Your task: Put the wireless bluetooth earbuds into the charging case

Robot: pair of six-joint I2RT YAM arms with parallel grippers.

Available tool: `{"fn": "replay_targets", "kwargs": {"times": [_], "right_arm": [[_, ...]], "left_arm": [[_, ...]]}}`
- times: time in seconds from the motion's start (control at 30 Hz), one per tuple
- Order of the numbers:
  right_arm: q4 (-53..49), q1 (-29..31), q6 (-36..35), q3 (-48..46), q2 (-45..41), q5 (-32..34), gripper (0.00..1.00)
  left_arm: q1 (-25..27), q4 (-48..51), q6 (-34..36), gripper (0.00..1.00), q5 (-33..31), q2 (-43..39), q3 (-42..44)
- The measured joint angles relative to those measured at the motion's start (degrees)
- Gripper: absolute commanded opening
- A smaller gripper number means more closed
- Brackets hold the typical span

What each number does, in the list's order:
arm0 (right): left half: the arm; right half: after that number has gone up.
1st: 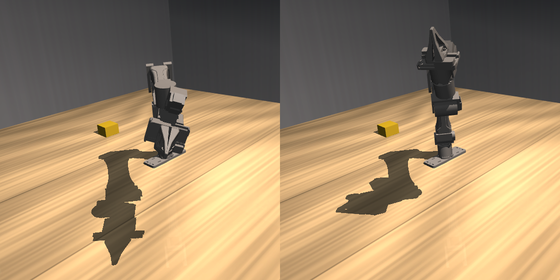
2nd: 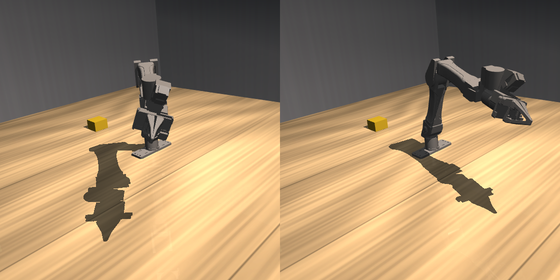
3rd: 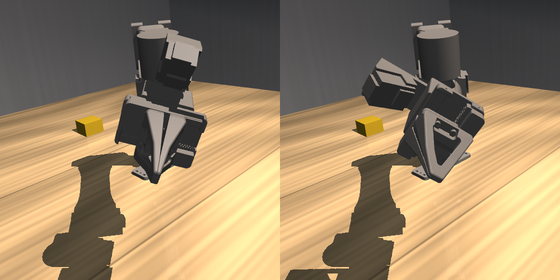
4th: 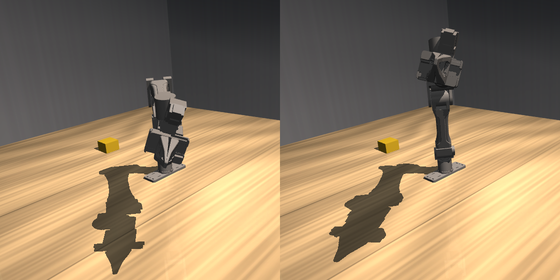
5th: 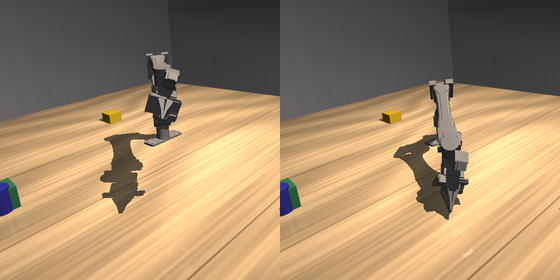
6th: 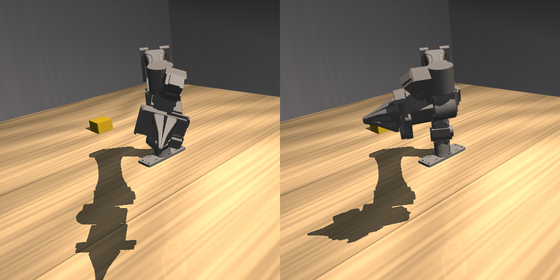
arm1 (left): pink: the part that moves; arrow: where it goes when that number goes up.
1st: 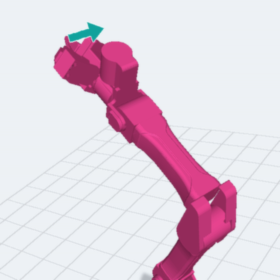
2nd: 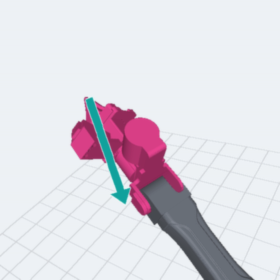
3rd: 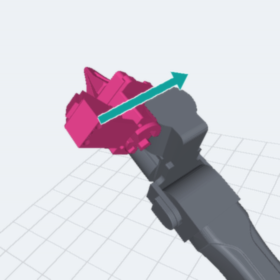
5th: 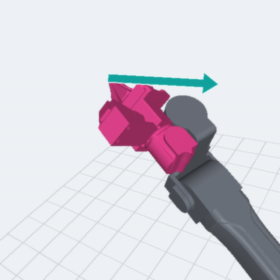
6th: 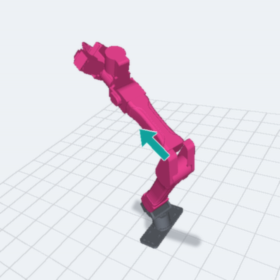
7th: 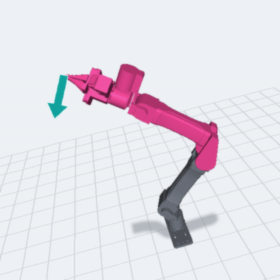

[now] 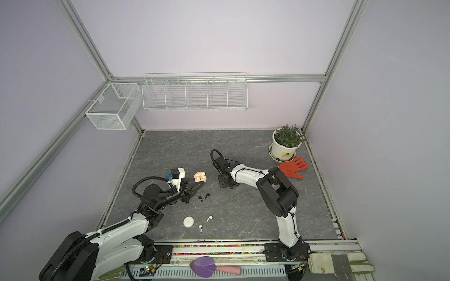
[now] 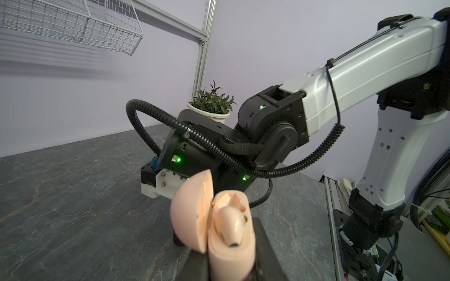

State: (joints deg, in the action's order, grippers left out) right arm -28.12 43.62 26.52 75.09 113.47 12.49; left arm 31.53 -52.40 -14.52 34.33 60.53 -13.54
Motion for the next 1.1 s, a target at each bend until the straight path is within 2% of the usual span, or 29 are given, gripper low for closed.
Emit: {"fn": "replay_targets", "kwargs": {"times": [0.33, 0.63, 1.1], "right_arm": [[-2.1, 0.4, 0.5, 1.1, 0.5, 0.2, 0.3], [-3.3, 0.4, 0.4, 2.3, 1.1, 0.3, 0.26], [-3.8, -0.2, 0.0, 2.9, 1.5, 0.3, 0.28]], "left_arm": [[0.0, -0.4, -0.2, 0.0, 0.0, -1.2, 1.0], [0.0, -1.4, -0.4, 0.0, 0.0, -1.1, 3.4], [0.0, -1.6, -0.4, 0.0, -0.1, -1.3, 3.5]]}}
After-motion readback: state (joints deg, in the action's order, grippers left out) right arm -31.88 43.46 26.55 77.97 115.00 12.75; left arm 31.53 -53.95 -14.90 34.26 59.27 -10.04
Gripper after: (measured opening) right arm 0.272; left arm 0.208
